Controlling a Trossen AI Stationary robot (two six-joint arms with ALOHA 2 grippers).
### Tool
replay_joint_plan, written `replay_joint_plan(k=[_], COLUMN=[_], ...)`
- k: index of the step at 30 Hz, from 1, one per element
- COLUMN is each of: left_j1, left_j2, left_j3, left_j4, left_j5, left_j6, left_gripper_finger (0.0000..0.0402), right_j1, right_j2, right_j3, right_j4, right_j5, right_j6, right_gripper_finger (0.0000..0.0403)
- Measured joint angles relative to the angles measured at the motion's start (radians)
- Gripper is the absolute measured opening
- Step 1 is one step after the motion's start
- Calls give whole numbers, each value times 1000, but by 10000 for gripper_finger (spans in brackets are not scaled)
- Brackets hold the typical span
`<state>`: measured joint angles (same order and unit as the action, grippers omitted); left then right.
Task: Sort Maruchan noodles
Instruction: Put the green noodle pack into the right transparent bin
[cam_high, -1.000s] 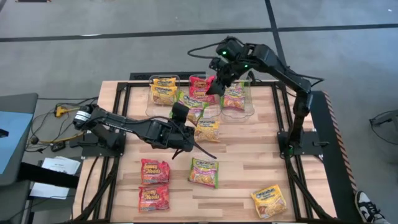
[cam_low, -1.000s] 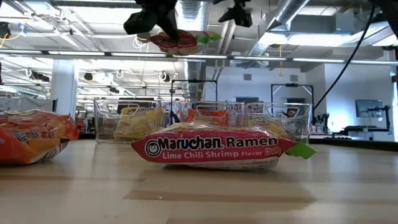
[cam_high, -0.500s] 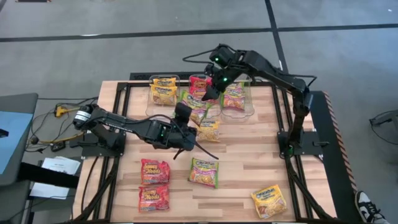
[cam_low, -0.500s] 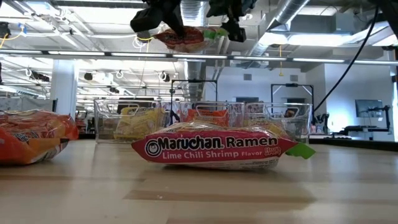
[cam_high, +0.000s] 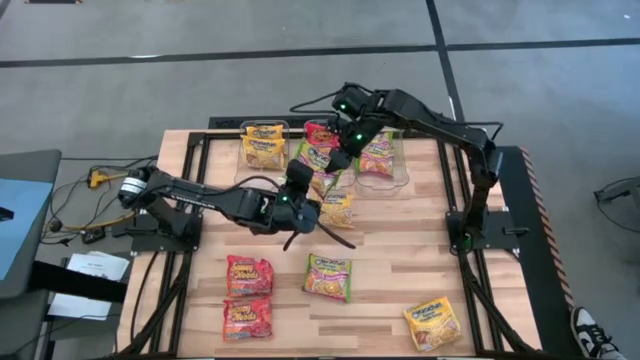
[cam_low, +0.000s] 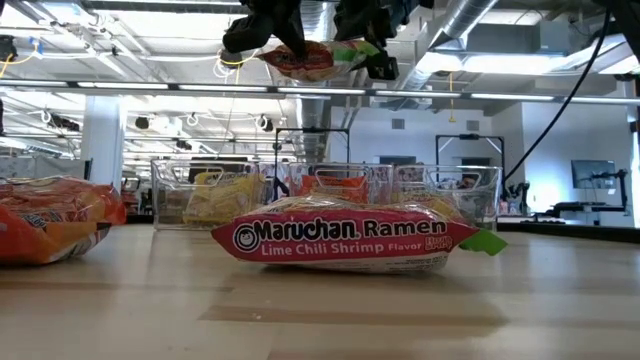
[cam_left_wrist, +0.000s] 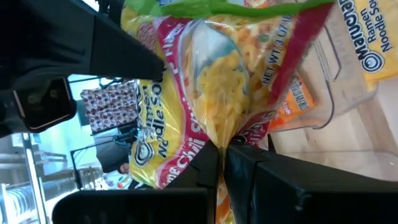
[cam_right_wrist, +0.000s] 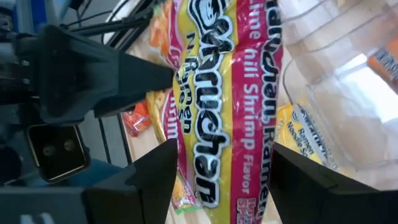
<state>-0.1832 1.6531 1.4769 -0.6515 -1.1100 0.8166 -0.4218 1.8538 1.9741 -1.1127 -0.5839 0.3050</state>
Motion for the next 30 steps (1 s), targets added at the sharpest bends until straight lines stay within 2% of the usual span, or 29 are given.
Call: replay_joint_plan(k=[4, 11, 15, 17, 22, 30], left_j1=[6, 6, 12, 21, 50, 61], left_j2=[0, 0, 0, 0, 0, 0], left_j3=[0, 0, 0, 0, 0, 0], left_j4=[12, 14, 12, 7, -2, -6], left_j5=[7, 38, 44, 70, 107, 108], left_j6=[3, 2, -6, -6, -10, -94], left_gripper_finger=[0, 0, 0, 0, 9, 75], right_j1=[10, 8, 14, 17, 22, 14], right_j2=[0, 0, 0, 0, 0, 0], right_j3=[-1, -1, -1, -1, -1, -1], right_j4=[2, 9, 10, 10, 14, 18], right_j5=[1, -2, -5, 0, 16, 41], right_j6=[1, 3, 3, 2, 41, 54], right_gripper_finger=[217, 88, 39, 29, 33, 29])
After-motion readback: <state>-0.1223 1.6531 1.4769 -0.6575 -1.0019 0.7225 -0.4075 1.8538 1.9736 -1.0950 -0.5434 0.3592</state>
